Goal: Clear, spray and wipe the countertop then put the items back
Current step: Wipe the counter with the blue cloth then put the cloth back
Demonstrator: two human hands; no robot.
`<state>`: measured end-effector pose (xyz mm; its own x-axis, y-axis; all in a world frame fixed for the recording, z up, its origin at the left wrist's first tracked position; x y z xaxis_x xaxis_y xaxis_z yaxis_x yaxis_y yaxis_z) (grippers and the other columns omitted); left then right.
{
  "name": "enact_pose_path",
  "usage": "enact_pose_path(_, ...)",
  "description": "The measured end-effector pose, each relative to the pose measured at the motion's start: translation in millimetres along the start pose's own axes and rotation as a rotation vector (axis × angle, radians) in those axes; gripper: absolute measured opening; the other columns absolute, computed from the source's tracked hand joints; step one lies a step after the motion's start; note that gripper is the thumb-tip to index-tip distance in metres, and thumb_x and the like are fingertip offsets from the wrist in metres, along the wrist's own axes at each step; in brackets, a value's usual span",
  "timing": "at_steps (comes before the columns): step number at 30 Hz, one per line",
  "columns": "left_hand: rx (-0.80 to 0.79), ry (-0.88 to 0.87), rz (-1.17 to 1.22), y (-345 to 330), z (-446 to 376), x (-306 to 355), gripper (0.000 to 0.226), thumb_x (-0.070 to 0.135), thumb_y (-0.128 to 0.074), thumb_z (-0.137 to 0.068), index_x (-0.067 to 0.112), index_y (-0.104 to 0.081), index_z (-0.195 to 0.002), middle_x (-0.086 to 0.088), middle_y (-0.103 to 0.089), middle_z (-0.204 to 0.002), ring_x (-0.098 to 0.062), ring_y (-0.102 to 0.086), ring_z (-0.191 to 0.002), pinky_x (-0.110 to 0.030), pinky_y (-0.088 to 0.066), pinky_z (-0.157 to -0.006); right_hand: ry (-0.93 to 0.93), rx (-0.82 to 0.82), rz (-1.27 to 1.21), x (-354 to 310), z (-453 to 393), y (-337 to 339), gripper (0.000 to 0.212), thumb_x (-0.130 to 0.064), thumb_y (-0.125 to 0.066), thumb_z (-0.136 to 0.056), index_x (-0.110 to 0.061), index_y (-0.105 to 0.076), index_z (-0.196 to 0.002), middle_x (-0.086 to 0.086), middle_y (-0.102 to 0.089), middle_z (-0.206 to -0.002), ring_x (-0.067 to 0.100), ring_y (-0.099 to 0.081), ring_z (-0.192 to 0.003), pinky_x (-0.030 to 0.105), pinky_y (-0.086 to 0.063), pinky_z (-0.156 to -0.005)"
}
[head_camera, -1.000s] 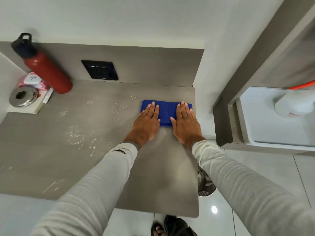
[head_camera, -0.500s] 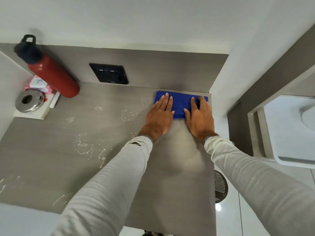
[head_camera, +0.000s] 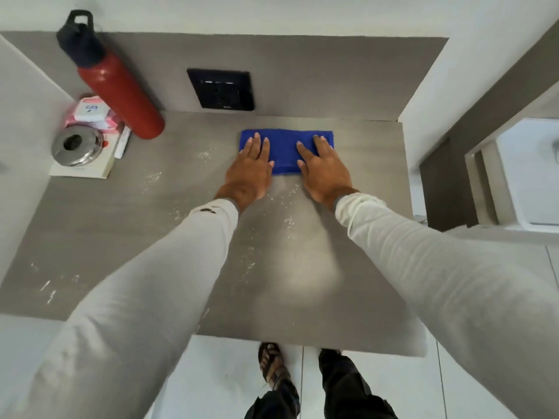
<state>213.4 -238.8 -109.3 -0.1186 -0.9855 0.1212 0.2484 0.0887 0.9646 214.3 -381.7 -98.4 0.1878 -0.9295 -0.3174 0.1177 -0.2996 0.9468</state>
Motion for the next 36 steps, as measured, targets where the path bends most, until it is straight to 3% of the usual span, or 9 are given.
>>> enact_pose_path(6,0.050,-0.051,-0.011,-16,86,9,0.057,0.029,-0.022,-0.107,0.005,-0.003,-0.155,-0.016,0.001,-0.164,-0.029,0.000,-0.153,-0.039,-0.011,-0.125,0.018,0.066,0.019,-26,92,-3,0.050,-0.032,-0.037,-0.107,-0.012,-0.039,-0.153,0.024,-0.029,-0.160,0.037,-0.026,-0.151,0.041,-0.020,-0.126)
enact_pose_path(13,0.082,-0.166,0.028,-30,179,3,0.051,0.026,-0.024,-0.107,0.008,-0.018,-0.154,-0.011,-0.011,-0.164,-0.023,-0.009,-0.153,-0.036,-0.013,-0.125,0.038,0.221,0.144,-68,208,-4,0.044,-0.037,-0.045,-0.103,-0.010,-0.066,-0.130,0.017,-0.066,-0.125,0.035,-0.062,-0.115,0.047,-0.041,-0.113)
enact_pose_path(16,0.183,-0.163,0.163,-21,208,0,0.043,0.023,-0.035,-0.105,0.007,-0.045,-0.143,-0.011,-0.035,-0.156,-0.022,-0.030,-0.147,-0.034,-0.025,-0.121,0.104,0.393,0.142,-83,250,2,0.034,-0.032,-0.052,-0.101,-0.009,-0.075,-0.113,0.008,-0.073,-0.100,0.030,-0.065,-0.087,0.044,-0.049,-0.101)
enact_pose_path(19,0.304,-0.104,0.256,-11,224,1,0.032,0.023,-0.048,-0.101,0.002,-0.068,-0.114,-0.012,-0.060,-0.137,-0.025,-0.054,-0.131,-0.037,-0.045,-0.107,0.148,0.481,0.115,-99,280,2,0.029,-0.028,-0.056,-0.099,-0.009,-0.078,-0.097,0.005,-0.072,-0.083,0.028,-0.063,-0.073,0.040,-0.053,-0.078)
enact_pose_path(21,0.322,-0.097,0.257,-10,228,2,0.029,0.026,-0.056,-0.097,0.002,-0.070,-0.104,-0.012,-0.065,-0.130,-0.026,-0.060,-0.124,-0.039,-0.050,-0.098,0.141,0.490,0.058,-109,295,0,0.023,-0.024,-0.060,-0.095,-0.011,-0.078,-0.090,0.004,-0.070,-0.077,0.027,-0.062,-0.067,0.038,-0.051,-0.066)
enact_pose_path(25,0.277,-0.154,0.231,-13,228,-4,0.030,0.025,-0.066,-0.091,0.003,-0.067,-0.111,-0.011,-0.066,-0.129,-0.027,-0.064,-0.117,-0.037,-0.051,-0.094,0.182,0.352,-0.168,-136,308,-17,0.020,-0.015,-0.070,-0.079,-0.012,-0.079,-0.098,0.000,-0.074,-0.080,0.022,-0.067,-0.065,0.031,-0.054,-0.056)
enact_pose_path(30,0.406,-0.136,0.012,-19,240,-4,0.029,0.015,-0.074,-0.084,-0.001,-0.070,-0.108,-0.018,-0.070,-0.118,-0.032,-0.066,-0.112,-0.045,-0.053,-0.098,0.180,0.327,-0.476,-118,280,1,0.035,-0.002,-0.062,-0.081,-0.008,-0.074,-0.113,0.005,-0.076,-0.103,0.023,-0.072,-0.087,0.036,-0.058,-0.079)
enact_pose_path(33,0.362,0.059,0.113,-34,240,11,0.042,0.011,-0.063,-0.090,0.000,-0.058,-0.130,-0.018,-0.061,-0.133,-0.033,-0.059,-0.124,-0.047,-0.045,-0.108,0.103,0.408,-0.300,-82,230,26,0.032,-0.006,-0.056,-0.093,-0.009,-0.067,-0.123,0.010,-0.067,-0.122,0.030,-0.062,-0.113,0.042,-0.048,-0.099)
enact_pose_path(36,0.324,0.209,0.158,-43,243,20,0.049,0.030,-0.041,-0.101,0.004,-0.043,-0.143,-0.015,-0.044,-0.151,-0.028,-0.042,-0.141,-0.047,-0.031,-0.118,0.098,0.248,-0.069,-65,161,19,0.046,-0.029,-0.047,-0.101,-0.010,-0.051,-0.143,0.018,-0.048,-0.148,0.036,-0.044,-0.138,0.048,-0.033,-0.116)
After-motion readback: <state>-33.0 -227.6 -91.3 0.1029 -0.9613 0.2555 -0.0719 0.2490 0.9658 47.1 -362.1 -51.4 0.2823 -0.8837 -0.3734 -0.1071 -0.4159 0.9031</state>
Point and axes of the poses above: each hand's wrist, its own z-axis away from the middle knuckle, its own y-axis out of the back of the hand, x = y × z, the point moved 10 cm from there along -z, towards the middle knuckle
